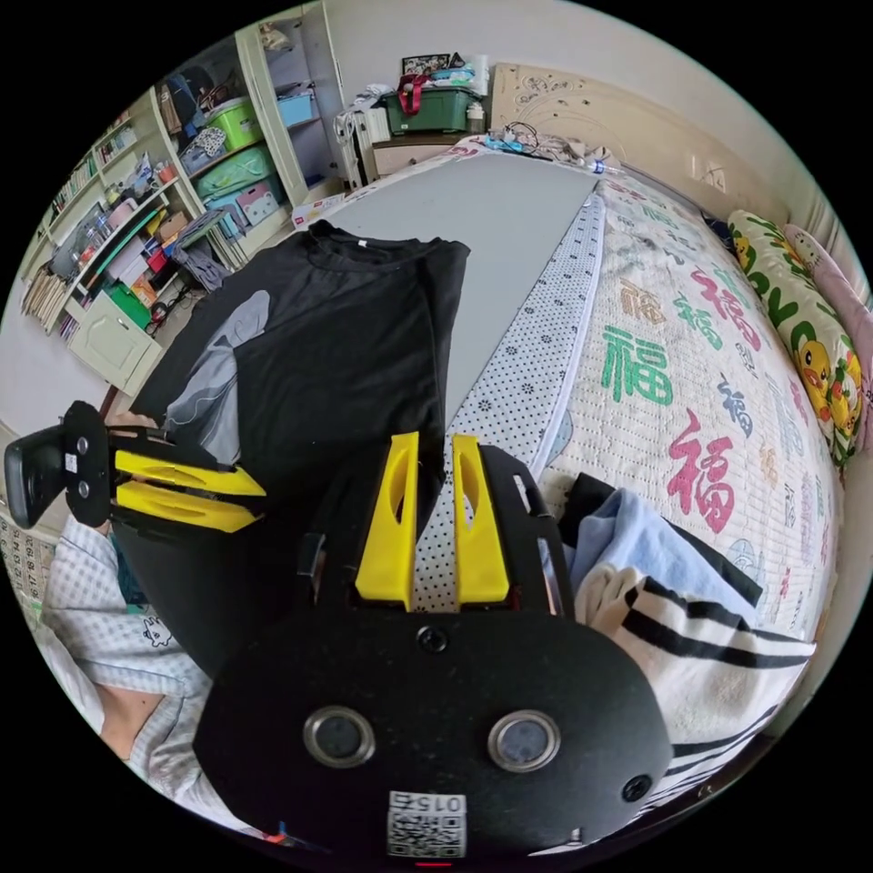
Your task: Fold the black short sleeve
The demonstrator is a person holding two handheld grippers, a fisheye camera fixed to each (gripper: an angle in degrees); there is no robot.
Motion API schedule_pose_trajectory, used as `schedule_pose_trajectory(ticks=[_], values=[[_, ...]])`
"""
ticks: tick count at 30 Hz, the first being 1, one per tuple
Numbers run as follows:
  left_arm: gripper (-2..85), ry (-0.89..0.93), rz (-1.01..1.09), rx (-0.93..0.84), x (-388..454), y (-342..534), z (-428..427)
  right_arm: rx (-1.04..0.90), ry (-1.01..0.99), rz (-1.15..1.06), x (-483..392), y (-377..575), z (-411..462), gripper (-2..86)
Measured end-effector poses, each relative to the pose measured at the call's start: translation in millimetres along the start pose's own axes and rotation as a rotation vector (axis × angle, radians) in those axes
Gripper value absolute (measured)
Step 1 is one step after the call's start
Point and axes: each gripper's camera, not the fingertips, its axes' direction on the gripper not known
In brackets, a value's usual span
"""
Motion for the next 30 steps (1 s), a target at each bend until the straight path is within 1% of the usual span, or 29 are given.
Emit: schedule_pose_trajectory(ticks=[3,6,12,15,18,19,21,23,24,25,26,28,29,30], values=[[1.8,-0.034,0.016,0.004,6.0,-9.6,-9.2,0.004,-0.004,-0.004,1.0,0.3,-0.1,4.7],[1.1,-0.082,0.068,0.050,23.8,-8.5,-24.6,0.008,0.015,-0.008,0.1,1.4,-2.7,3.7],[0.6,-0.047,0.088,0.012,25.0,-8.9,-15.7,-0.013,0.064,-0.021,-6.0,-0.2,3.2,3.1],[0.5,-0.054,0.086,0.015,28.0,0.7,-11.1,-0.012,0.062,-0.013,-5.9,1.6,3.5,4.7],[0.6,-0.086,0.045,0.059,27.4,31.4,-21.3,0.012,0.095,-0.002,-5.7,6.6,-4.3,9.6],[0.8,-0.092,0.022,0.095,19.4,48.0,-36.1,0.043,0.105,0.009,-5.5,10.5,-13.0,12.1],[1.3,-0.093,-0.066,0.159,-8.2,75.6,-62.8,0.140,0.092,0.017,-8.0,18.3,-31.6,12.8],[2.1,-0.058,-0.256,0.241,-62.6,128.7,-81.0,0.295,0.059,-0.058,-24.3,29.7,-53.0,12.0],[2.3,-0.048,-0.312,0.248,-77.5,144.2,-79.1,0.324,0.049,-0.087,-30.0,32.2,-56.2,11.8],[2.8,-0.037,-0.421,0.242,-105.7,174.7,-68.5,0.358,0.033,-0.147,-42.2,35.8,-59.8,11.6],[3.3,-0.051,-0.518,0.216,-128.6,202.1,-51.9,0.368,0.028,-0.203,-54.6,37.7,-60.2,11.4],[4.4,-0.073,-0.614,0.152,-147.9,232.9,-22.0,0.335,0.015,-0.303,-73.9,38.0,-55.5,10.9],[5.4,-0.040,-0.629,0.109,-151.9,244.7,-0.4,0.277,-0.036,-0.408,-87.2,38.6,-49.6,10.7],[5.9,-0.010,-0.632,0.087,-152.6,248.6,11.0,0.245,-0.076,-0.466,-93.4,39.3,-46.5,10.6]])
